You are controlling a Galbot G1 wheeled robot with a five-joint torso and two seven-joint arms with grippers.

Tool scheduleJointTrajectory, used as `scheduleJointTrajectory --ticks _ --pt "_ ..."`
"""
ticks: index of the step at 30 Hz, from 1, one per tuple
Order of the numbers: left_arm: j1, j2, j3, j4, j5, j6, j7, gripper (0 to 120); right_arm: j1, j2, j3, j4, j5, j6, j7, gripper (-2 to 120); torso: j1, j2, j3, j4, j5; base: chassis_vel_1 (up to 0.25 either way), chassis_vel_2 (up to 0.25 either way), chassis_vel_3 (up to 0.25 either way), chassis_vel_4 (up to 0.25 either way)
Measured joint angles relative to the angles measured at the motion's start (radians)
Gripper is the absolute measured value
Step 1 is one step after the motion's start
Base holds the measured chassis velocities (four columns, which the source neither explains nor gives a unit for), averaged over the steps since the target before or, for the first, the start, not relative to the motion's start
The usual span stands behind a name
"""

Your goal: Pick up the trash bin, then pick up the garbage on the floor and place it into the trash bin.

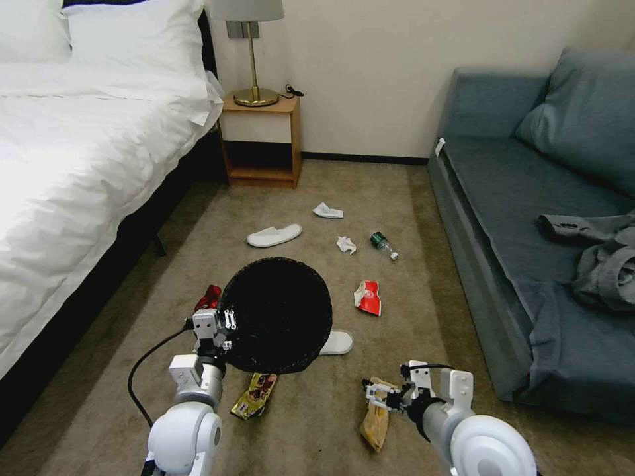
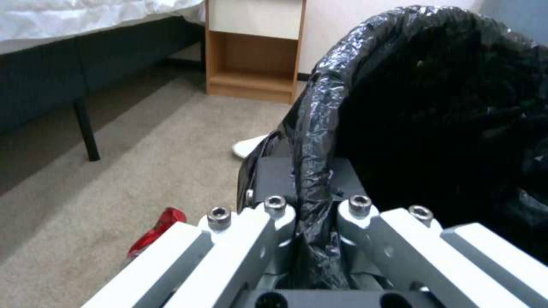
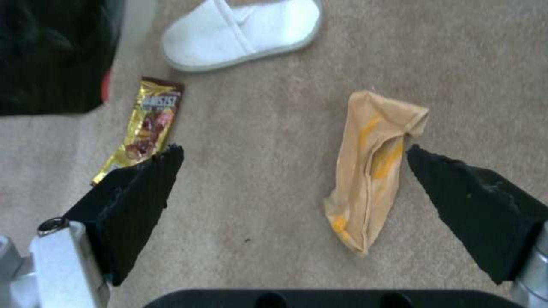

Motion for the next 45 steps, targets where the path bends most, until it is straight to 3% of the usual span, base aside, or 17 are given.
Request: scheduleJointTrajectory --ticks 13,22,28,45 --pt "0.03 -0.017 -0.007 -0.015 0.034 -0.013 0.003 3 0.025 0.098 -0.081 -0.109 -0.08 0.01 -0.042 100 0.0 0.0 0.0 0.0001 0.0 0.0 0.0 0.0 0.0" --pt "0.035 -0.017 -0.014 -0.023 0.036 -0.014 0.003 3 0.014 0.109 -0.083 -0.143 -0.134 0.021 -0.083 100 0.0 0.0 0.0 0.0001 0.0 0.0 0.0 0.0 0.0" --pt "0.052 -0.019 -0.018 -0.044 0.036 -0.014 0.003 3 0.03 0.141 -0.078 -0.241 -0.216 0.054 -0.149 100 0.0 0.0 0.0 0.0001 0.0001 0.0 0.0 0.0 0.0" --pt "0.063 -0.019 -0.029 -0.061 0.036 -0.014 0.002 3 0.072 0.186 -0.059 -0.393 -0.273 0.105 -0.213 100 0.0 0.0 0.0 0.0 0.0 0.0 0.0 0.0 0.0"
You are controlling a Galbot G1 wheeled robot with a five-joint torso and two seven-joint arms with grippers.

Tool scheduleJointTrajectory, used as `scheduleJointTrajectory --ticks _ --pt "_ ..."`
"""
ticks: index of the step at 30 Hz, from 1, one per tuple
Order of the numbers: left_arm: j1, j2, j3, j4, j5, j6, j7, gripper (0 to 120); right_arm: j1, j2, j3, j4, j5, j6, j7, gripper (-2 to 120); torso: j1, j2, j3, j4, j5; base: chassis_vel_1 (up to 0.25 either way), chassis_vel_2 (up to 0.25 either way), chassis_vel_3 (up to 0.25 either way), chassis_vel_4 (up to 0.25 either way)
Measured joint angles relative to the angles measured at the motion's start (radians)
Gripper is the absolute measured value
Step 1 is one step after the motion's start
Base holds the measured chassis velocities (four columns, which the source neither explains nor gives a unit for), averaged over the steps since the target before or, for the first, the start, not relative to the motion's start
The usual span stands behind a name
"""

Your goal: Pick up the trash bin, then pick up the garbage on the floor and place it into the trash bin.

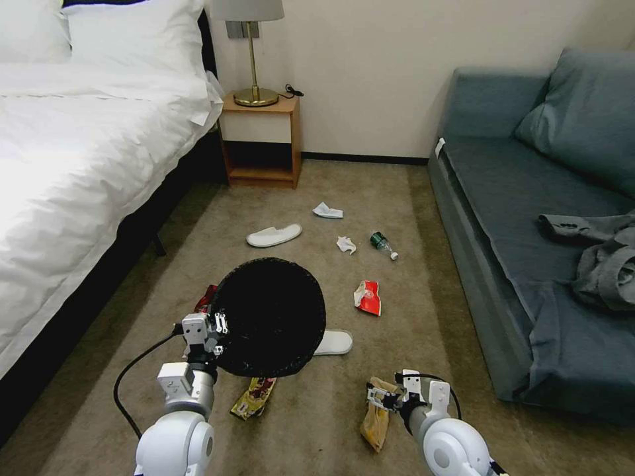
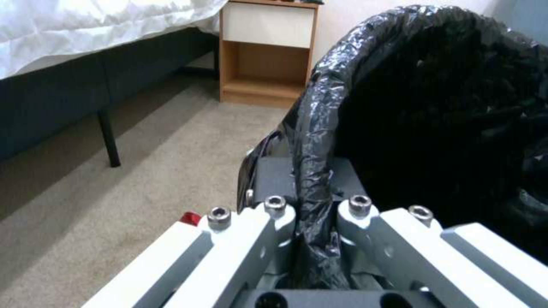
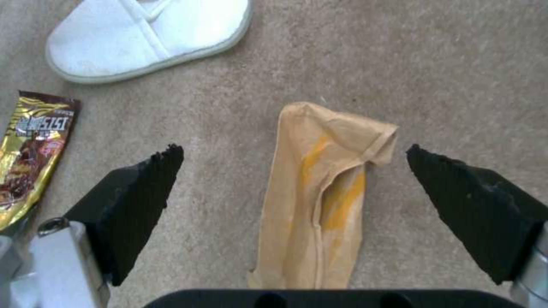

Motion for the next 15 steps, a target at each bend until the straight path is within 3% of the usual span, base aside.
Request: scheduleJointTrajectory --ticks 15 --pt "0.009 0.004 -0.001 -0.013 -0.003 0.001 -0.001 3 0.016 0.091 -0.025 -0.086 -0.038 0.023 -0.022 100 0.0 0.0 0.0 0.0001 0.0 0.0 0.0 0.0 0.0"
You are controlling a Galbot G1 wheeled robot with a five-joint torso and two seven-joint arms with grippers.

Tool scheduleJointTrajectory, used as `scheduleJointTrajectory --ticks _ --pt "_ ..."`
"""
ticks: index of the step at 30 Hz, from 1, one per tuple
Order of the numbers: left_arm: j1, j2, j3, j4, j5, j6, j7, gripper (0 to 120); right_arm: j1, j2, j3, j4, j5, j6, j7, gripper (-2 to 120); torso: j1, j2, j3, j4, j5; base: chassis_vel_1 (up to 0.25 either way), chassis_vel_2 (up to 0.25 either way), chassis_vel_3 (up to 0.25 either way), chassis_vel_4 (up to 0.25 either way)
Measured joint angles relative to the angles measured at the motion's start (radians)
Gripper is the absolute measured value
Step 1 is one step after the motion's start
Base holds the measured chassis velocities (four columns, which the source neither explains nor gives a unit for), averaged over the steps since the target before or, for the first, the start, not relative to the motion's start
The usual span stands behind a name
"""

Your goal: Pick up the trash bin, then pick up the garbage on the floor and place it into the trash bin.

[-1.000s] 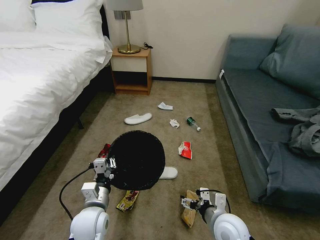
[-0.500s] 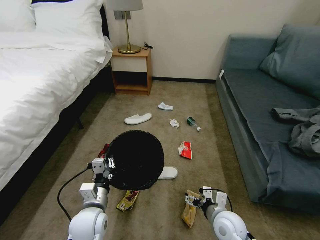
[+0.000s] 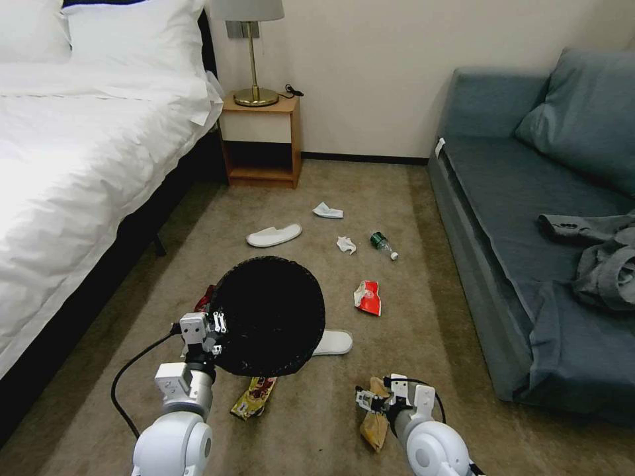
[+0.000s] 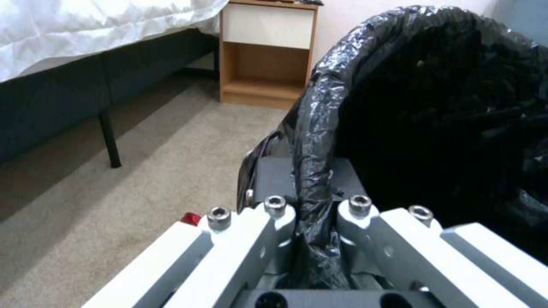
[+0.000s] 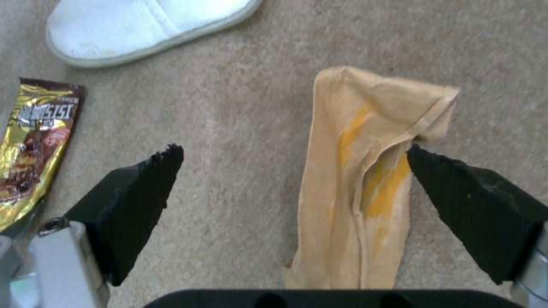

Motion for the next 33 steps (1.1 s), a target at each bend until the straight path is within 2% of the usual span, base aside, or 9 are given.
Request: scheduleJointTrajectory --ticks 18,25,26,27,28,31,33 --pt "-0.001 0.005 -0.005 -0.004 -0.001 -0.004 -0.001 3 0.024 0.027 0.014 -0.119 -0.058 0.042 -0.04 100 0.0 0.0 0.0 0.0 0.0 0.0 0.0 0.0 0.0" --pt "-0.003 0.005 -0.004 -0.004 -0.002 -0.004 -0.001 3 0.018 0.036 0.018 -0.132 -0.084 0.066 -0.052 79 0.0 0.0 0.0 -0.0001 0.0001 0.0 0.0 0.0 0.0" --pt "-0.003 0.005 -0.004 -0.004 -0.002 -0.004 -0.001 3 0.018 0.036 0.018 -0.132 -0.084 0.066 -0.052 79 0.0 0.0 0.0 -0.0001 0.0001 0.0 0.0 0.0 0.0" --pt "-0.003 0.006 -0.004 -0.004 -0.002 -0.004 -0.001 3 0.015 0.036 0.018 -0.132 -0.088 0.069 -0.053 70 0.0 0.0 0.0 -0.0001 0.0 0.0 0.0 0.0 0.0" --pt "-0.003 0.006 -0.004 -0.004 -0.002 -0.004 -0.001 3 0.015 0.036 0.018 -0.132 -0.088 0.069 -0.053 70 0.0 0.0 0.0 -0.0001 0.0 0.0 0.0 0.0 0.0" --pt "-0.002 0.008 -0.004 -0.006 -0.003 -0.004 -0.002 3 0.013 0.031 0.019 -0.131 -0.094 0.075 -0.055 54 0.0 0.0 0.0 -0.0001 0.0 0.0 0.0 0.0 0.0" --pt "-0.002 0.008 -0.004 -0.006 -0.003 -0.004 -0.002 3 0.013 0.031 0.019 -0.131 -0.094 0.075 -0.055 54 0.0 0.0 0.0 -0.0001 0.0 0.0 0.0 0.0 0.0"
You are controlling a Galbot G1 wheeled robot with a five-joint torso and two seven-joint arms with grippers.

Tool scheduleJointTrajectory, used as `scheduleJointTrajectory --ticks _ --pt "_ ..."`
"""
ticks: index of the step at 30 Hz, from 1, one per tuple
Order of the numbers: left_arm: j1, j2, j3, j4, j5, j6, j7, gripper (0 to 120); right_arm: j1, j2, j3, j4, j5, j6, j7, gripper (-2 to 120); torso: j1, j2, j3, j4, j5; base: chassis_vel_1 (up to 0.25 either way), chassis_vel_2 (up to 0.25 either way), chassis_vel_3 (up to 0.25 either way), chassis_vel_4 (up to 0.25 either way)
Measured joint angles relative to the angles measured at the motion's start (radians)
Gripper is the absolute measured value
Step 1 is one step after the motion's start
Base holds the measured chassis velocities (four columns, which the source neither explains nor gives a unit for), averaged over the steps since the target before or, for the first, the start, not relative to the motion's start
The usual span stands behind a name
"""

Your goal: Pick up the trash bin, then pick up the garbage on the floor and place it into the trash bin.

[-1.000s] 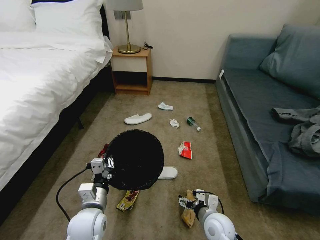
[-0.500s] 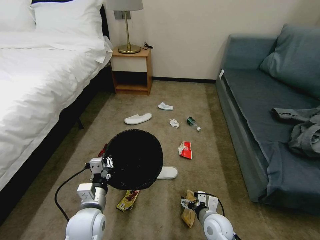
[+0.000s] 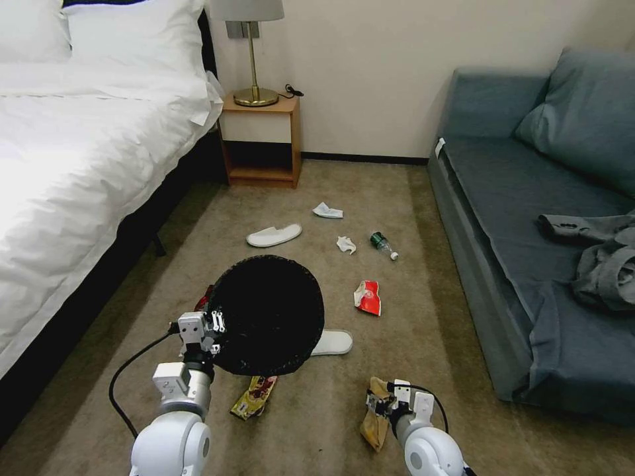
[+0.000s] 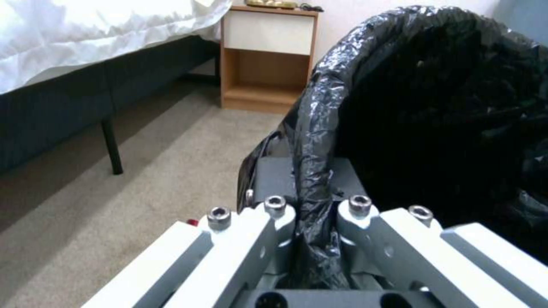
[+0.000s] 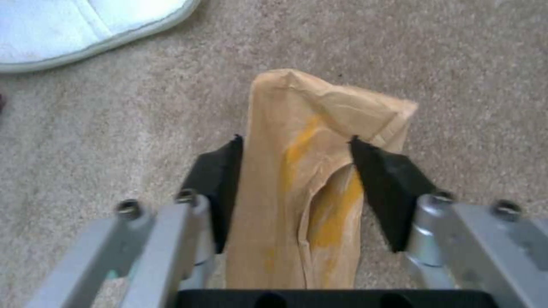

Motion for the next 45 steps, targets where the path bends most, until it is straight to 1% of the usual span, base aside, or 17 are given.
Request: scheduleJointTrajectory --ticks 1,2,4,5,6,7,10,11,13,25,31,37,38,41,43,44,45 --pt "0.001 0.001 0.0 -0.005 -0.001 0.0 0.0 3 0.0 -0.003 0.001 0.002 -0.004 0.004 0.0 42 0.0 0.0 0.0 0.0 0.0 0.0 0.0 0.0 0.0" --pt "0.001 0.001 0.0 -0.005 -0.001 0.0 0.0 3 0.0 -0.003 0.001 0.002 -0.004 0.004 0.0 42 0.0 0.0 0.0 0.0 0.0 0.0 0.0 0.0 0.0" --pt "0.002 0.002 0.0 -0.008 -0.002 0.0 0.0 3 -0.002 -0.005 0.002 0.005 -0.01 0.009 -0.001 33 0.0 0.0 0.0 0.0 0.0 0.0 0.0 0.0 0.0" --pt "0.002 0.002 0.0 -0.008 -0.002 0.0 0.0 3 -0.002 -0.005 0.002 0.005 -0.01 0.009 -0.001 33 0.0 0.0 0.0 0.0 0.0 0.0 0.0 0.0 0.0" --pt "0.002 0.002 0.0 -0.009 -0.002 0.0 0.0 3 -0.003 -0.006 0.002 0.007 -0.012 0.01 -0.002 28 0.0 0.0 0.0 0.0 0.0 0.0 0.0 0.0 0.0" --pt "0.002 0.002 0.0 -0.009 -0.002 0.0 0.0 3 -0.003 -0.006 0.002 0.007 -0.012 0.01 -0.002 28 0.0 0.0 0.0 0.0 0.0 0.0 0.0 0.0 0.0" --pt "0.002 0.001 0.0 -0.012 -0.002 0.0 -0.001 3 -0.004 -0.01 0.007 0.01 -0.017 0.015 -0.005 11 0.0 0.0 0.0 0.0 0.0 0.0 0.0 0.0 0.0" --pt "0.002 0.001 0.0 -0.012 -0.002 0.0 -0.001 3 -0.004 -0.01 0.007 0.01 -0.017 0.015 -0.005 11 0.0 0.0 0.0 0.0 0.0 0.0 0.0 0.0 0.0" --pt "0.002 0.001 0.0 -0.012 -0.003 0.001 -0.001 3 -0.006 -0.013 0.01 0.012 -0.019 0.017 -0.006 0 0.0 0.0 0.0 0.0 0.0 0.0 0.0 0.0 0.0" --pt "0.002 0.0 0.001 -0.012 -0.002 0.001 -0.001 3 -0.01 -0.022 0.017 0.015 -0.035 0.029 -0.012 0 0.0 0.0 0.0 0.0 0.0001 0.0 0.0 0.0 0.0" --pt "0.001 0.0 0.002 -0.012 -0.002 0.001 -0.001 3 -0.006 -0.008 0.029 0.015 -0.052 0.042 -0.014 0 0.0 0.0 0.0 0.0 0.0 0.0 0.0 0.0 0.0" --pt "0.001 0.0 0.002 -0.012 -0.002 0.001 -0.001 3 -0.005 -0.012 0.03 0.015 -0.07 0.051 -0.015 0 0.0 0.0 0.0 0.0 0.0 0.0 0.0 0.0 0.0" --pt "0.0 0.0 0.003 -0.011 -0.002 0.0 -0.001 3 -0.005 -0.013 0.03 0.023 -0.109 0.063 -0.016 0 0.0 0.0 0.0 0.0 0.0002 0.0 0.0 0.0 0.0" --pt "0.0 0.0 0.003 -0.009 -0.002 0.0 -0.001 3 -0.005 -0.017 0.032 0.036 -0.144 0.074 -0.019 0 0.0 0.0 0.0 0.0 0.0002 0.0 0.0 0.0 0.0" --pt "0.0 -0.001 0.005 0.004 -0.003 0.0 -0.002 3 -0.004 -0.034 0.041 0.079 -0.241 0.106 -0.04 0 0.0 0.0 0.0 0.0 0.0001 0.0 0.0 0.0 0.0" --pt "0.0 -0.001 0.005 0.004 -0.003 0.0 -0.002 3 -0.004 -0.034 0.041 0.079 -0.241 0.106 -0.04 0 0.0 0.0 0.0 0.0 0.0001 0.0 0.0 0.0 0.0" --pt "-0.001 -0.001 0.008 0.01 -0.006 0.002 -0.003 3 -0.002 -0.043 0.045 0.097 -0.276 0.121 -0.049 0 0.0 0.0 0.0 0.0 0.0 0.0 0.0 0.0 0.0"
